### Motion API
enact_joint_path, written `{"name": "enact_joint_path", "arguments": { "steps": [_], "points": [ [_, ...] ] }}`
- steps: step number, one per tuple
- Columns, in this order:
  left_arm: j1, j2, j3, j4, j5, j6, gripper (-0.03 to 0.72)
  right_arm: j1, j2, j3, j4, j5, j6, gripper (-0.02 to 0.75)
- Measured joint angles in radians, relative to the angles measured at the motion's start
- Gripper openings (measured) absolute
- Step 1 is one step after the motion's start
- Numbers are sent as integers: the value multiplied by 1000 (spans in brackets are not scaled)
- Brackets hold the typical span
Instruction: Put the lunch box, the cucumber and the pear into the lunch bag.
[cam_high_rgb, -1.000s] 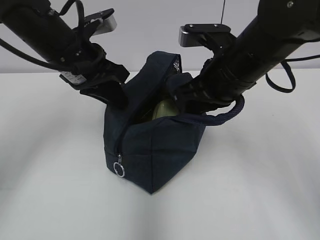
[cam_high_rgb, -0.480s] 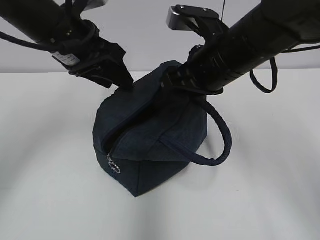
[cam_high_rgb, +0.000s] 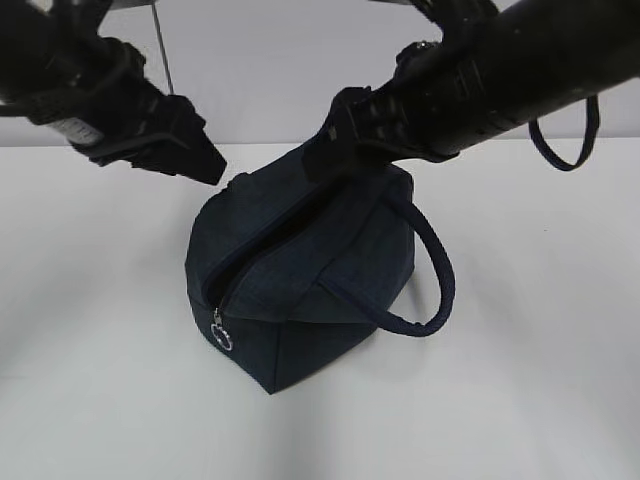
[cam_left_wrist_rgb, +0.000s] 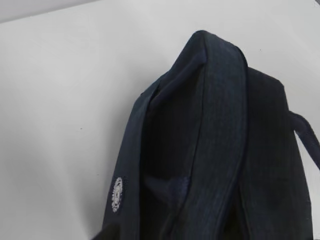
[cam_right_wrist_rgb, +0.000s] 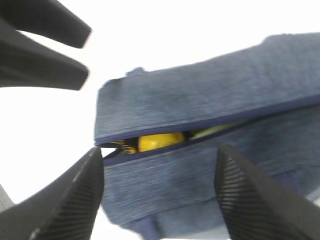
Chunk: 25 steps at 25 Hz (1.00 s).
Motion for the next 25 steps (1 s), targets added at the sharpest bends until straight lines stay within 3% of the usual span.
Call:
{"name": "enact_joint_path", "arguments": {
  "steps": [6, 9, 13, 16, 18, 22, 25],
  "points": [
    [-3, -220, 283, -56, -219, 120, 347, 202, -195, 288, 315, -247, -322, 517],
    [-3, -311, 402, -70, -314, 145, 345, 348, -258, 442, 480, -484, -507, 516],
    [-3, -364, 464, -74, -352, 149, 340, 510, -240, 553, 546, -729, -552, 491],
    [-3, -365, 464, -79, -352, 149, 339, 589, -168, 570, 470, -843, -433, 449],
    [-3, -365, 464, -81, -342, 149, 333, 629, -89, 570, 328, -919, -264, 422],
    [-3, -365, 464, -82, -307, 149, 328, 643, 65, 570, 89, -1072, 90, 389],
    [-3, -365, 464, -82, -273, 149, 326, 643, 174, 570, -20, -1184, 248, 379]
  ]
}}
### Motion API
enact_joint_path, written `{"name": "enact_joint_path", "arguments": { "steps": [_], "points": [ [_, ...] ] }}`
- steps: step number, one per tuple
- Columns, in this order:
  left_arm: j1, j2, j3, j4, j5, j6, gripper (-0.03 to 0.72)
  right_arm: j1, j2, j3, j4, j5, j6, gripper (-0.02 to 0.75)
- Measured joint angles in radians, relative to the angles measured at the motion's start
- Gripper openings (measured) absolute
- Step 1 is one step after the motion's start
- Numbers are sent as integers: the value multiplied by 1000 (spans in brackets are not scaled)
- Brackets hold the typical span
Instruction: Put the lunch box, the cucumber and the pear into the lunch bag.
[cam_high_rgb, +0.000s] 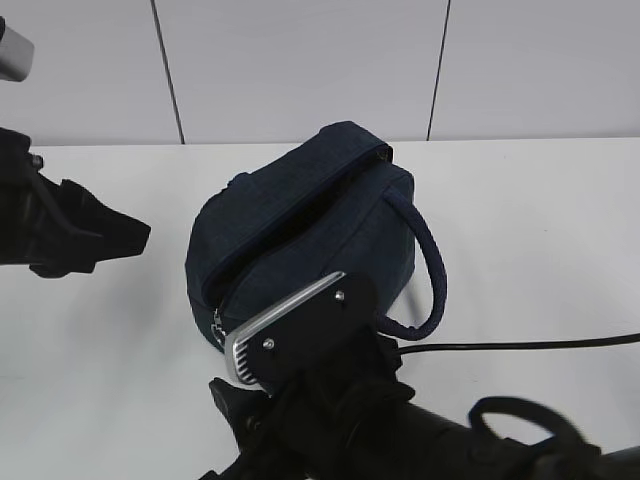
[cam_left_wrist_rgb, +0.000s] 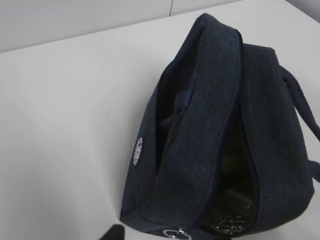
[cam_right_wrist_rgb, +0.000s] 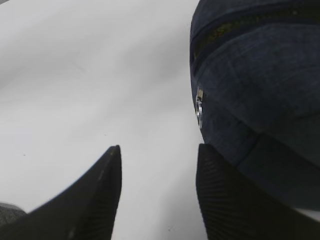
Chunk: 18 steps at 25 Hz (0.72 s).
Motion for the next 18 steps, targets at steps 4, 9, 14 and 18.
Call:
{"name": "enact_joint_path", "arguments": {
  "steps": [4, 9, 14, 18],
  "points": [
    [0, 0, 0, 0, 13, 0, 326, 0, 122, -9, -57, -96, 90, 378],
    [0, 0, 0, 0, 22, 0, 326, 0, 250, -76, -59, -155, 108, 377],
    [0, 0, 0, -1, 46, 0, 326, 2, 329, -151, -19, -162, 102, 375],
    [0, 0, 0, -17, 51, 0, 326, -18, 363, -195, 23, -162, 94, 375]
  ]
}}
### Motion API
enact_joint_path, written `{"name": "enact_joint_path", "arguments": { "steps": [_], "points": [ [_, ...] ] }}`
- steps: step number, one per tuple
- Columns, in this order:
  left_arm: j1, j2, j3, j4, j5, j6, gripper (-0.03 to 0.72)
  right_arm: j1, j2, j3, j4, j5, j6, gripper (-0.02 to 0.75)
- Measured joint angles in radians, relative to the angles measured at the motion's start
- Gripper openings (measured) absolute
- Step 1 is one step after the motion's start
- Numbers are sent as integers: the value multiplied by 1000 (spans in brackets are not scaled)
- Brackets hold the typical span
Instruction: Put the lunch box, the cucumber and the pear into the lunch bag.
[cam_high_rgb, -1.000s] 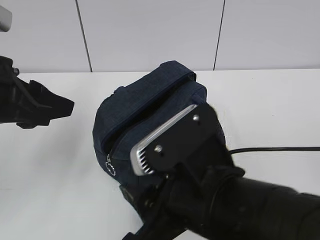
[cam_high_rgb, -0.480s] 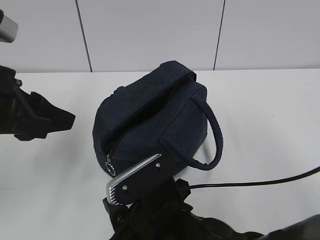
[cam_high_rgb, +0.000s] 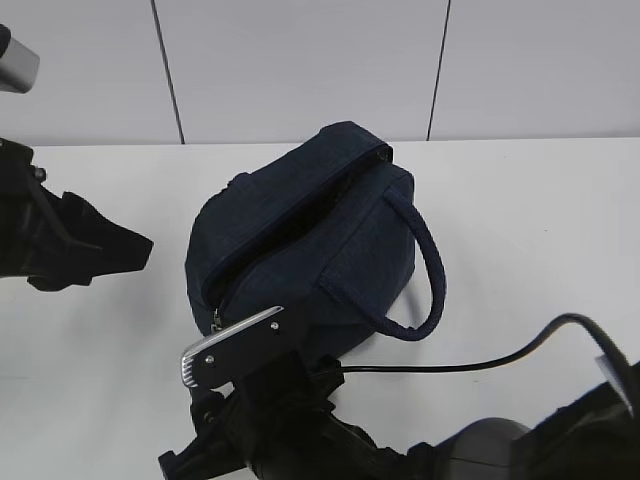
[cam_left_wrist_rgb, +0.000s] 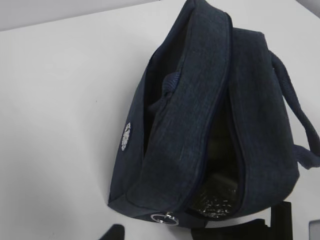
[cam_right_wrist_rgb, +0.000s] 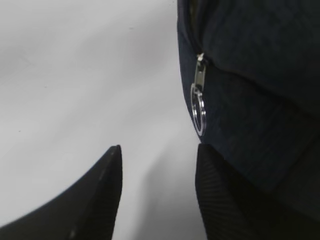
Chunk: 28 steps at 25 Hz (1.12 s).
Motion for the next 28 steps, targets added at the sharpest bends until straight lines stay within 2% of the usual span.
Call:
{"name": "enact_joint_path", "arguments": {
  "steps": [7, 14, 16, 19, 21, 23, 28],
  "points": [
    [0, 0, 0, -5, 2, 0, 326, -50, 18, -25, 8, 6, -4, 375],
    [0, 0, 0, -7, 2, 0, 326, -64, 42, -86, -46, 55, -9, 366],
    [0, 0, 0, -7, 2, 0, 325, -64, 44, -90, -53, 60, -11, 305],
    [0, 0, 0, -7, 2, 0, 326, -64, 44, -90, -43, 68, -25, 106],
    [0, 0, 0, -7, 1, 0, 326, -64, 44, -90, -34, 73, -29, 23],
    [0, 0, 0, -7, 0, 0, 326, -64, 35, -90, -19, 82, -49, 0],
    [0, 0, 0, -7, -1, 0, 326, -64, -19, -90, 70, 94, -144, 0]
  ]
}}
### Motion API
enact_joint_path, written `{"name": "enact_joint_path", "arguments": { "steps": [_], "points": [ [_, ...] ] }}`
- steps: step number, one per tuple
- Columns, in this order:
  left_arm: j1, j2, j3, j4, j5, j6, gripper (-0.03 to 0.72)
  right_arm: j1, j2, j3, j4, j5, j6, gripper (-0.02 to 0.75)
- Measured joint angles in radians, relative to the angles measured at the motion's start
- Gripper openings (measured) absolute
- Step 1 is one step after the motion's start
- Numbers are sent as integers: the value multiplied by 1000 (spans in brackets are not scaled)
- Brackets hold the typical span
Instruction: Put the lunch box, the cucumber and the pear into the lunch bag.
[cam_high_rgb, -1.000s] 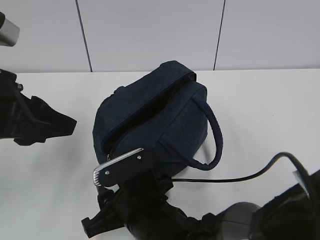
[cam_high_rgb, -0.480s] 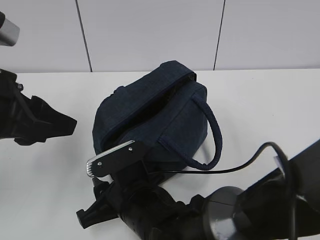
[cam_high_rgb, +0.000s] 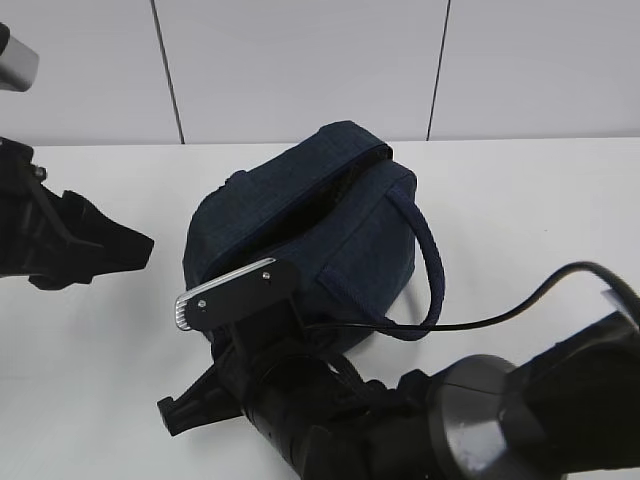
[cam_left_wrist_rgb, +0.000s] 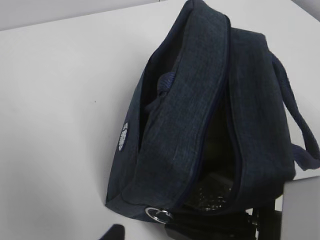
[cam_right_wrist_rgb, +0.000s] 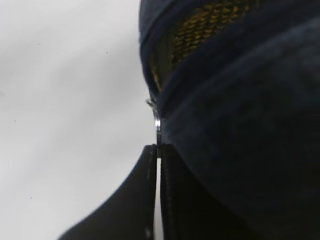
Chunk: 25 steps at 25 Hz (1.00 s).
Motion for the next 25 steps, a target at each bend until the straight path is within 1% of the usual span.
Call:
{"name": "enact_joint_path", "arguments": {
  "steps": [5, 12, 15, 18, 22, 25],
  "points": [
    [0, 0, 0, 0, 0, 0, 325, 0, -4, 0, 41, 48, -25, 0],
    [0, 0, 0, 0, 0, 0, 325, 2, -11, 0, 32, 101, -31, 0],
    [0, 0, 0, 0, -1, 0, 325, 21, -53, 0, 34, 129, -59, 0],
    [0, 0, 0, 0, -1, 0, 325, 37, -108, 4, 85, 138, -128, 0],
    [0, 0, 0, 0, -1, 0, 325, 40, -161, 4, 225, 135, -284, 0],
    [0, 0, 0, 0, 0, 0, 325, 40, -184, 9, 265, 133, -339, 0]
  ]
}}
